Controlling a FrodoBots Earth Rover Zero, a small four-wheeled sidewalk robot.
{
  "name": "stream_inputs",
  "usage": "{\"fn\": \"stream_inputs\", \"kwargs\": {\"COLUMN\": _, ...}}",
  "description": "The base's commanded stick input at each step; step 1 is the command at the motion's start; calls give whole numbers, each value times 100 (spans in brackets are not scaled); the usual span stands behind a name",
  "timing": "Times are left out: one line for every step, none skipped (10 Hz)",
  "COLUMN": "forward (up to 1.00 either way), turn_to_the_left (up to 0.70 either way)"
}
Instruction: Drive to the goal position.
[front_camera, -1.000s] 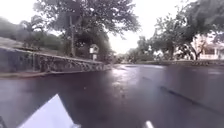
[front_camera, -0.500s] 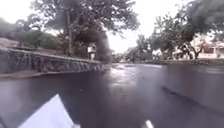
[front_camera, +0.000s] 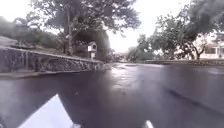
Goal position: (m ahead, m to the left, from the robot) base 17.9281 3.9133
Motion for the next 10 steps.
{"fn": "stream_inputs", "kwargs": {"forward": 50, "turn_to_the_left": 0}}
{"fn": "stream_inputs", "kwargs": {"forward": 50, "turn_to_the_left": 0}}
{"fn": "stream_inputs", "kwargs": {"forward": 50, "turn_to_the_left": -4}}
{"fn": "stream_inputs", "kwargs": {"forward": 50, "turn_to_the_left": -31}}
{"fn": "stream_inputs", "kwargs": {"forward": 50, "turn_to_the_left": -44}}
{"fn": "stream_inputs", "kwargs": {"forward": 50, "turn_to_the_left": -39}}
{"fn": "stream_inputs", "kwargs": {"forward": 50, "turn_to_the_left": -15}}
{"fn": "stream_inputs", "kwargs": {"forward": 50, "turn_to_the_left": 0}}
{"fn": "stream_inputs", "kwargs": {"forward": 50, "turn_to_the_left": 0}}
{"fn": "stream_inputs", "kwargs": {"forward": 50, "turn_to_the_left": 0}}
